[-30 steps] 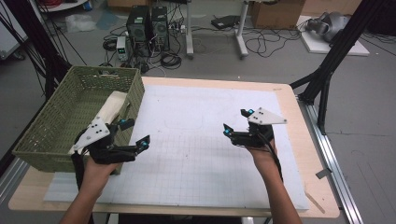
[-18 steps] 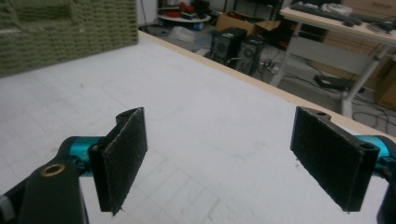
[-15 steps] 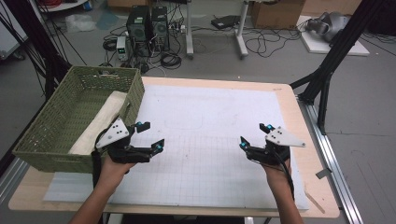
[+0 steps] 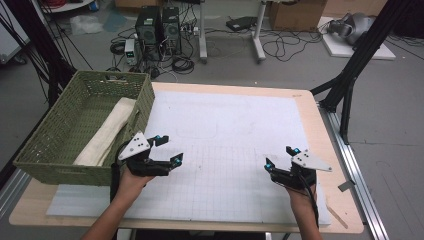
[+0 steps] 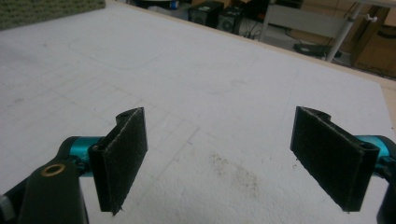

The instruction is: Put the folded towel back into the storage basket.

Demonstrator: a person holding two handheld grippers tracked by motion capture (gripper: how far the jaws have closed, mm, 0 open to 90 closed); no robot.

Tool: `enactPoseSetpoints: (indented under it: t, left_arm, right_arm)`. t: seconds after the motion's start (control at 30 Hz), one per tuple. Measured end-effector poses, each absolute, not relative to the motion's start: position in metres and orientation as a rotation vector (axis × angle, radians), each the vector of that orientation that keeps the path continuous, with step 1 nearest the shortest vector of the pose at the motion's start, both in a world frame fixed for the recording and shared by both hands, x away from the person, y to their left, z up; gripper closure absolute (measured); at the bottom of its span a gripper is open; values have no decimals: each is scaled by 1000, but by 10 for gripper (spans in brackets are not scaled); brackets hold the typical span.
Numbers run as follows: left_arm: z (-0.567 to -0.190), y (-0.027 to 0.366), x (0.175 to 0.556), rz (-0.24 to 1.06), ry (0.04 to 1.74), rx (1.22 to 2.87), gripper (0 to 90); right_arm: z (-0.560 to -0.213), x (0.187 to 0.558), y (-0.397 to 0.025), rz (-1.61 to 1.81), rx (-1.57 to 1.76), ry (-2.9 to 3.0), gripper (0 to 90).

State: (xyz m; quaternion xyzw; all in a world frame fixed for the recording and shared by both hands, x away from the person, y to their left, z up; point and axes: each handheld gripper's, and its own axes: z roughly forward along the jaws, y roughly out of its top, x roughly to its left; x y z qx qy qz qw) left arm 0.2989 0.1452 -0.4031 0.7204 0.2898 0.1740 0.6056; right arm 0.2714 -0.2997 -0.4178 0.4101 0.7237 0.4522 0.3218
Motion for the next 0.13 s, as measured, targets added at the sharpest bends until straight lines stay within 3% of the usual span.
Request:
enactPoseSetpoints:
  t: [0.13]
  left_arm:
    - [-404,142,300,407,666,1675,177]
  right_arm:
    - [-418,271,-301,1174,1074,1903,177]
